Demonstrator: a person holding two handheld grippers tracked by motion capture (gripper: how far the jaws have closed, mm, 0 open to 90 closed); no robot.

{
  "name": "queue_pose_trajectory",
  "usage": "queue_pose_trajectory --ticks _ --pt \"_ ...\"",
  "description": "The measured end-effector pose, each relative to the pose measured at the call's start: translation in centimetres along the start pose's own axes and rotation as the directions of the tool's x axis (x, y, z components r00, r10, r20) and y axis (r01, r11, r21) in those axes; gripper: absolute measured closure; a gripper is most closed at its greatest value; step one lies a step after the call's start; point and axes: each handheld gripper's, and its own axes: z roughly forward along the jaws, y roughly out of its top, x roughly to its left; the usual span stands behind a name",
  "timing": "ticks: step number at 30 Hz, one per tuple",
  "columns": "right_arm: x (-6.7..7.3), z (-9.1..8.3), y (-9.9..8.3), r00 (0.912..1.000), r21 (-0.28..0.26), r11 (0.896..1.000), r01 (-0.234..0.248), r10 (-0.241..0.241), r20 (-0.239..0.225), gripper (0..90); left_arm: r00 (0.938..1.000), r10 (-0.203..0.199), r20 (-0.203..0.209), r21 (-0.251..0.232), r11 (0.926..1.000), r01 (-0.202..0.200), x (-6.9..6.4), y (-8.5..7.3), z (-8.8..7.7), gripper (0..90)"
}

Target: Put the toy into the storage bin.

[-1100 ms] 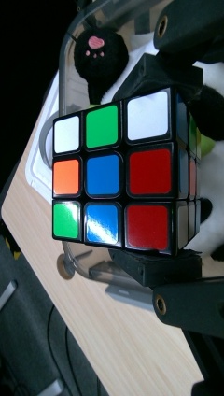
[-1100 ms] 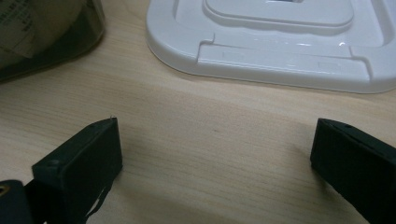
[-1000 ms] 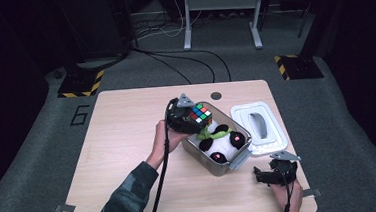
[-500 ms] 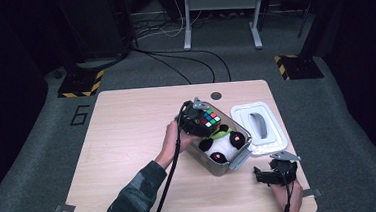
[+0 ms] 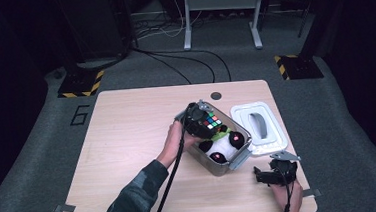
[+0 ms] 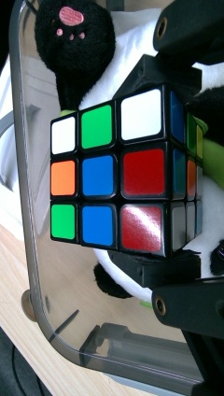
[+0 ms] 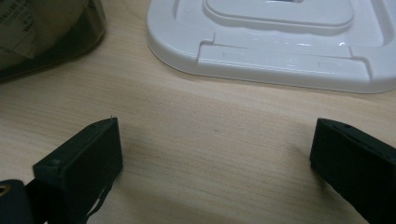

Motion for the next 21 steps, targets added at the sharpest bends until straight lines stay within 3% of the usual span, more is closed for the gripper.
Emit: queue_pose_trajectory --ticks 14,21 --pt "0.0 0.0 0.0 1.0000 -0.001 1.000 0.001 -0.001 -0.001 2.0 0.9999 0.009 0.005 0.054 0.9985 -0.009 0.0 -0.3 1.4 34.2" --pt "0.0 0.0 0.0 1.0000 -0.001 1.000 0.001 -0.001 -0.001 2.0 0.9994 0.032 -0.010 0.041 0.9986 -0.032 -0.1 0.2 0.3 33.8"
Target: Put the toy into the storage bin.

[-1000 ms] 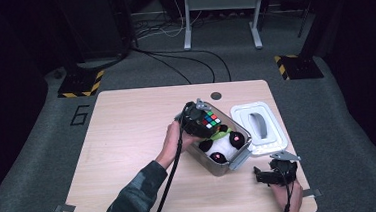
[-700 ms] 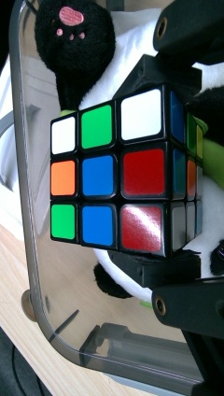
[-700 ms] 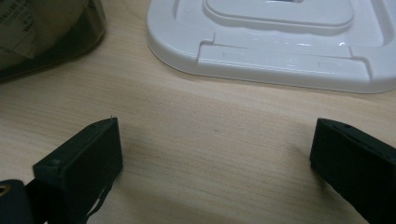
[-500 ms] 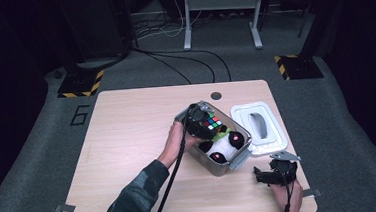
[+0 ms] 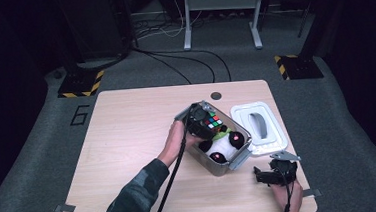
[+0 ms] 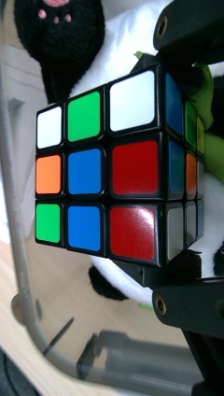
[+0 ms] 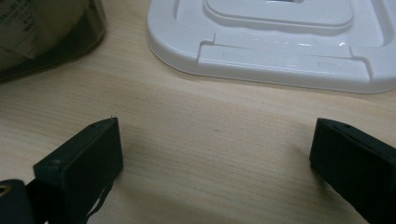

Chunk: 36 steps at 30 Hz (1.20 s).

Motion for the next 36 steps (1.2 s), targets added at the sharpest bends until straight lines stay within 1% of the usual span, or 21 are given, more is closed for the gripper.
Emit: queue_pose_trajectory --ticks 2,3,5,10,11,14,15,17,18,19,25,26,27,28,30,32,34,36 --pt "0.0 0.0 0.0 1.0000 0.000 1.000 0.000 0.000 0.000 2.0 1.0000 -0.001 -0.001 -0.008 1.0000 0.001 -0.1 0.0 -0.2 33.6" --pt "0.0 0.0 0.0 1.0000 0.000 1.000 -0.001 0.001 0.000 2.0 0.9999 0.014 -0.004 -0.016 0.9998 -0.014 -0.1 0.0 -0.3 33.4" --pt "0.0 0.0 0.0 1.0000 0.001 1.000 -0.001 0.001 0.000 2.0 0.9998 0.018 -0.009 -0.011 0.9998 -0.018 -0.2 0.0 -0.6 32.8" --pt "0.0 0.0 0.0 1.0000 0.000 1.000 0.000 0.000 0.000 2.0 0.9998 0.012 -0.014 -0.036 0.9993 -0.012 -0.2 -0.1 -1.7 21.5" --pt "0.0 0.0 0.0 1.0000 0.001 1.000 0.000 0.000 0.000 2.0 0.9998 0.015 -0.012 -0.041 0.9991 -0.015 -0.2 -0.2 -2.0 21.0" --pt "0.0 0.0 0.0 1.0000 0.001 1.000 0.000 0.000 0.000 2.0 1.0000 0.007 -0.004 -0.053 0.9986 -0.007 -0.1 -0.5 -2.6 16.6" --pt "0.0 0.0 0.0 1.0000 0.001 1.000 -0.001 0.001 0.000 2.0 0.9999 0.014 -0.008 -0.059 0.9982 -0.014 -0.1 -0.7 -3.0 15.8" --pt "0.0 0.0 0.0 1.0000 0.001 1.000 -0.001 0.001 0.000 2.0 0.9999 0.013 -0.002 -0.071 0.9974 -0.013 0.1 -1.1 -3.6 15.0" --pt "0.0 0.0 0.0 1.0000 0.000 1.000 0.000 0.000 0.000 2.0 0.9999 0.012 -0.004 -0.081 0.9966 -0.012 0.1 -1.4 -3.9 14.8" --pt "0.0 0.0 0.0 1.0000 0.001 1.000 -0.001 0.001 0.000 2.0 1.0000 0.006 0.002 -0.091 0.9959 -0.006 0.2 -1.7 -4.3 14.7" --pt "0.0 0.0 0.0 1.0000 0.000 1.000 -0.002 0.002 0.001 2.0 0.9999 -0.008 0.008 -0.125 0.9921 0.009 0.6 -3.5 -6.1 12.2" --pt "0.0 0.0 0.0 1.0000 0.000 1.000 -0.001 0.001 0.000 2.0 0.9999 -0.013 0.001 -0.129 0.9916 0.013 0.6 -3.9 -6.4 11.5" --pt "0.0 0.0 0.0 1.0000 0.000 1.000 -0.003 0.003 0.000 2.0 1.0000 -0.007 -0.005 -0.130 0.9915 0.006 0.8 -4.3 -6.8 10.0" --pt "0.0 0.0 0.0 1.0000 0.000 1.000 -0.003 0.003 0.001 2.0 0.9997 -0.023 -0.008 -0.141 0.9897 0.021 0.9 -4.8 -7.1 9.1" --pt "0.0 0.0 0.0 1.0000 0.001 1.000 -0.002 0.002 0.000 2.0 0.9992 -0.030 -0.027 -0.142 0.9895 0.026 1.0 -5.5 -7.6 6.7" --pt "0.0 0.0 0.0 1.0000 0.001 1.000 -0.001 0.001 0.000 2.0 0.9981 -0.052 -0.033 -0.152 0.9873 0.047 1.2 -6.5 -8.1 4.3" --pt "0.0 0.0 0.0 1.0000 0.001 1.000 -0.001 0.001 0.000 2.0 0.9968 -0.061 -0.051 -0.160 0.9857 0.052 1.5 -7.5 -8.6 3.2" --pt "0.0 0.0 0.0 1.0000 0.001 1.000 -0.001 0.001 -0.001 2.0 0.9960 -0.070 -0.055 -0.159 0.9854 0.060 1.8 -8.2 -9.1 1.9"
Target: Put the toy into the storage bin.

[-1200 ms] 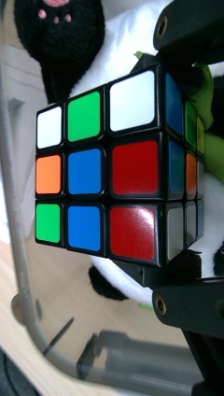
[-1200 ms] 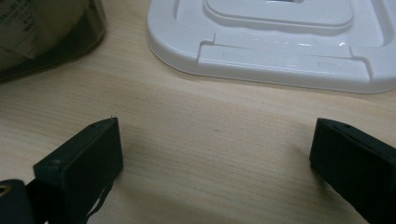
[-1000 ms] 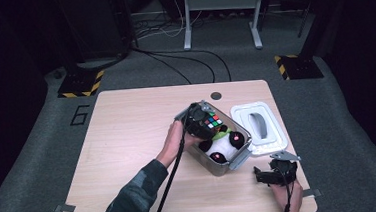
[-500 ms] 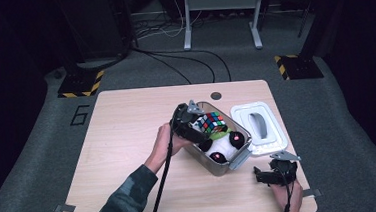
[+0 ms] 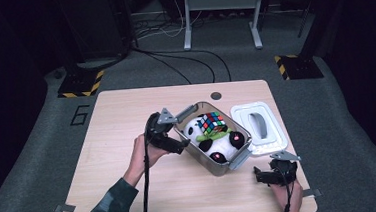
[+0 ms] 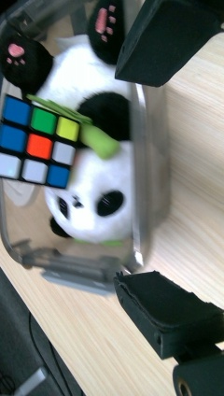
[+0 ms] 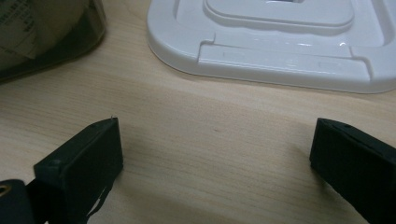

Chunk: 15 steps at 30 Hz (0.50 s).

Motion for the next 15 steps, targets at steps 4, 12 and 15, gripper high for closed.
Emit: queue_pose_trajectory --ticks 4,12,15 --pt "0.0 0.0 0.0 1.0000 -0.001 1.000 -0.002 0.002 0.000 2.0 0.9993 -0.028 -0.027 -0.001 0.9996 0.028 0.7 -1.9 -1.1 0.0" --pt "0.0 0.0 0.0 1.0000 0.000 1.000 -0.002 0.002 -0.002 2.0 0.9946 -0.086 -0.057 0.004 0.9962 0.087 2.1 -5.9 -1.9 0.0" --pt "0.0 0.0 0.0 1.0000 0.000 1.000 -0.003 0.003 -0.002 2.0 0.9909 -0.117 -0.067 0.000 0.9931 0.117 2.6 -7.5 -2.0 0.0"
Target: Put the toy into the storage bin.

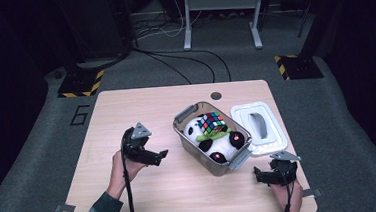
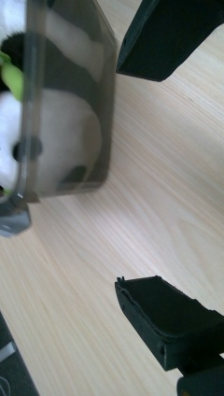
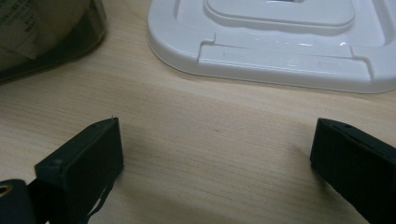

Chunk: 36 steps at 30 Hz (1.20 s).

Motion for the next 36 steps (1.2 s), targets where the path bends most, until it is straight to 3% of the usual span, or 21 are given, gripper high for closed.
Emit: queue_pose_trajectory --ticks 10,14,19,23,28,36 --pt "0.0 0.0 0.0 1.0000 0.001 1.000 0.003 -0.003 -0.003 1.8 0.9967 -0.071 -0.040 0.028 0.9970 0.072 2.1 -5.0 0.4 0.0" --pt "0.0 0.0 0.0 1.0000 0.001 1.000 0.002 -0.002 -0.003 1.8 0.9918 -0.115 -0.055 0.015 0.9931 0.116 2.6 -6.7 0.7 0.0" --pt "0.0 0.1 0.0 1.0000 0.001 1.000 0.001 -0.001 -0.002 1.8 0.9892 -0.112 -0.095 0.029 0.9929 0.115 3.1 -8.2 1.1 0.0" --pt "0.0 0.1 0.1 1.0000 0.001 1.000 0.001 -0.001 -0.003 1.8 0.9849 -0.136 -0.107 0.009 0.9904 0.138 3.6 -9.6 1.3 0.0" --pt "0.0 0.1 0.1 1.0000 0.001 1.000 0.001 -0.001 -0.003 1.7 0.9806 -0.168 -0.101 -0.002 0.9857 0.168 4.0 -10.8 1.7 0.0" --pt "0.0 0.1 0.1 1.0000 0.001 1.000 0.002 -0.002 -0.003 1.7 0.9814 -0.163 -0.102 0.042 0.9849 0.168 4.1 -12.2 2.2 0.0"
